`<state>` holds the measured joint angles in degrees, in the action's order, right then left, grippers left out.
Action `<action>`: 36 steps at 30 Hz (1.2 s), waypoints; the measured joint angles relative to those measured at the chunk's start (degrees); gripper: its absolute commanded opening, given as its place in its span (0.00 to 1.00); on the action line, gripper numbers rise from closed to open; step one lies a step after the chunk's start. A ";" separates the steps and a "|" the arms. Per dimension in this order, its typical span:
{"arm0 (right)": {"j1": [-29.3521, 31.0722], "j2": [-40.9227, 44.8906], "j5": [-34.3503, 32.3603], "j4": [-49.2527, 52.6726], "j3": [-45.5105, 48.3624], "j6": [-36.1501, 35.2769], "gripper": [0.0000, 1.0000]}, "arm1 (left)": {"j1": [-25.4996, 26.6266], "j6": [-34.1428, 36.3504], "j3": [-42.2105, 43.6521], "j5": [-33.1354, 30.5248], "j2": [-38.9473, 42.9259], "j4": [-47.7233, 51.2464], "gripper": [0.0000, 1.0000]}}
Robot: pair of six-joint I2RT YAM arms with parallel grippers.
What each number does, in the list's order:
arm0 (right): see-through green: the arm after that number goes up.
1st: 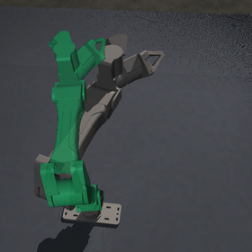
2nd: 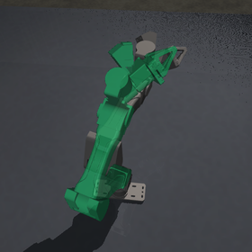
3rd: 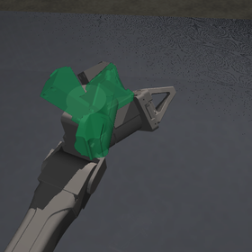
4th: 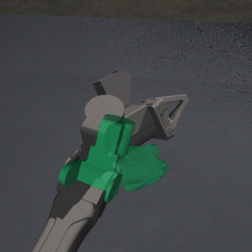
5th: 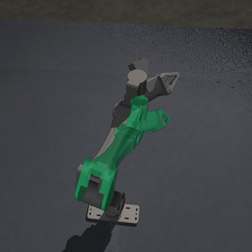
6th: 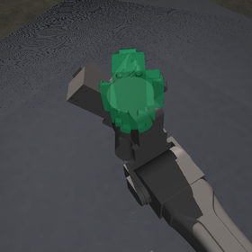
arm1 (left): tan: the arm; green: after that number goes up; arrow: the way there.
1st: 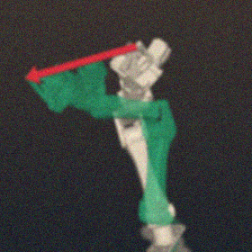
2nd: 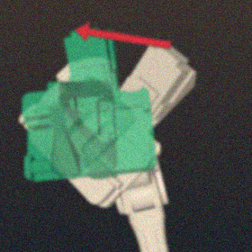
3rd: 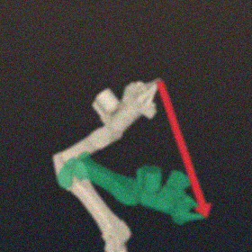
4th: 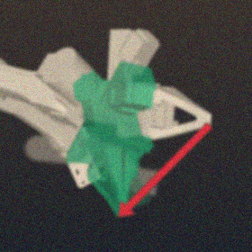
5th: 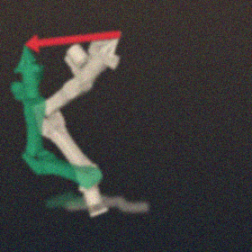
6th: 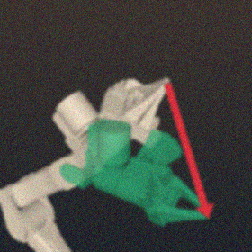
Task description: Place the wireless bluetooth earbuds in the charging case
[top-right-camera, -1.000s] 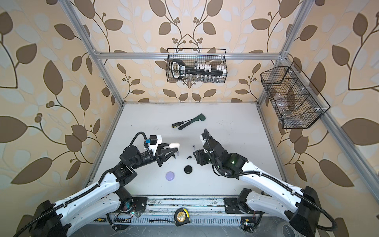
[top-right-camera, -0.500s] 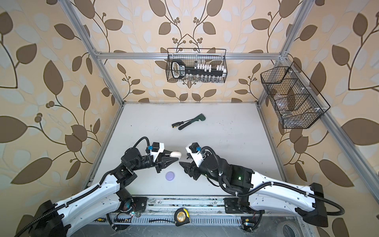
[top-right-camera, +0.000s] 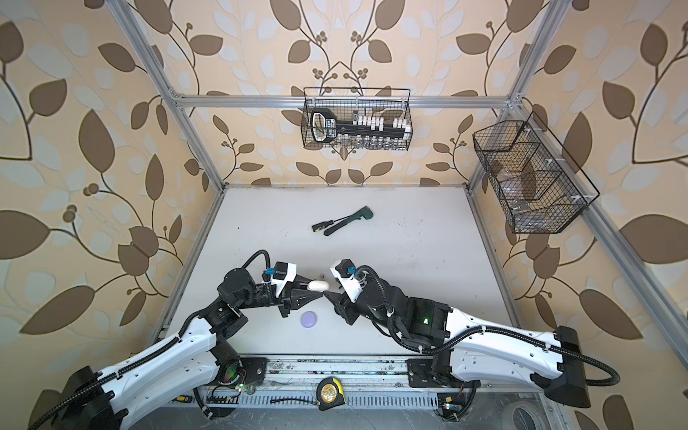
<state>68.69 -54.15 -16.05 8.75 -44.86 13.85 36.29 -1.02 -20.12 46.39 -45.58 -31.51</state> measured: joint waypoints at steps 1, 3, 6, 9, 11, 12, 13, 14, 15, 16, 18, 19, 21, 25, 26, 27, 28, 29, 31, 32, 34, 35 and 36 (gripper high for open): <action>-0.02 -0.02 0.02 0.02 -0.04 0.00 0.45 | 0.00 0.13 0.00 0.02 0.00 -0.02 0.00; -0.02 -0.04 0.17 0.07 -0.11 0.04 0.43 | -0.02 0.46 0.00 0.11 -0.02 -0.02 0.00; -0.07 -0.04 0.20 0.07 -0.17 0.02 0.42 | -0.04 0.85 0.00 0.13 -0.11 0.04 0.00; -0.35 -0.02 0.09 0.00 -0.20 0.11 0.39 | -0.39 1.07 0.00 0.63 -0.44 0.26 0.00; -0.61 -0.02 -0.04 0.00 -0.28 0.42 0.38 | -0.39 1.14 0.00 0.79 -0.83 0.50 0.00; -0.81 -0.04 -0.57 -0.15 -0.39 0.52 0.37 | -0.39 1.20 0.00 1.55 -1.01 0.87 0.00; -1.22 -0.22 -1.14 -0.28 -0.57 0.68 0.37 | -0.24 1.29 0.00 2.62 -1.09 0.98 0.00; -1.75 -0.46 -1.53 -0.39 -0.79 0.90 0.37 | -0.20 1.36 0.00 3.15 -1.11 0.96 0.00; -2.01 -0.66 -1.62 -0.46 -0.87 1.11 0.37 | -0.02 1.38 0.00 3.23 -1.09 0.81 0.00; -2.01 -0.81 -1.64 -0.48 -0.92 1.27 0.37 | -0.04 1.42 0.00 3.48 -1.09 0.90 0.00; -2.03 -0.98 -1.73 -0.48 -0.92 1.55 0.37 | 0.00 1.46 0.00 3.63 -1.11 0.92 0.00; -2.05 -1.09 -1.75 -0.55 -0.94 1.66 0.37 | -0.02 1.46 0.00 3.63 -1.14 0.92 0.00; -2.08 -1.31 -1.75 -0.61 -1.01 1.92 0.37 | -0.02 1.31 0.00 3.54 -1.14 0.87 0.00; -2.08 -1.90 -1.92 -0.83 -1.27 2.67 0.40 | 0.00 0.39 0.00 2.82 -1.29 0.07 0.00; -2.12 -1.97 -2.10 -0.81 -1.38 2.89 0.41 | 0.04 0.07 0.00 2.58 -1.36 -0.31 0.00; -2.19 -1.97 -2.34 -0.70 -1.60 3.37 0.41 | 0.04 -0.48 0.00 2.32 -1.42 -0.81 0.00; -2.23 -1.97 -2.54 -0.59 -1.90 3.78 0.42 | 0.04 -0.87 0.00 1.84 -1.46 -1.36 0.00; -2.29 -1.97 -2.75 -0.39 -2.21 4.15 0.42 | 0.07 -1.22 0.00 1.33 -1.49 -1.86 0.00; -2.36 -1.97 -3.23 0.07 -3.08 5.18 0.42 | 0.07 -2.43 0.00 0.57 -1.62 -3.39 0.00; -2.40 -2.03 -3.41 0.42 -3.63 5.73 0.42 | 0.07 -3.17 0.00 0.20 -1.81 -4.31 0.00; -2.47 -2.23 -3.76 1.22 -4.94 6.82 0.42 | 0.07 -4.55 0.00 -0.35 -2.45 -5.77 0.00; -2.49 -2.32 -3.98 1.40 -5.51 7.26 0.43 | 0.07 -5.14 0.00 -0.39 -2.80 -6.25 0.00; -2.49 -2.43 -4.24 1.55 -6.21 7.80 0.45 | 0.09 -5.75 0.00 -0.44 -3.23 -6.73 0.00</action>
<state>66.19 -56.58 -20.29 10.31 -51.07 21.65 36.38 -6.76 -20.12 45.95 -48.82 -38.24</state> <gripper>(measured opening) 0.427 0.252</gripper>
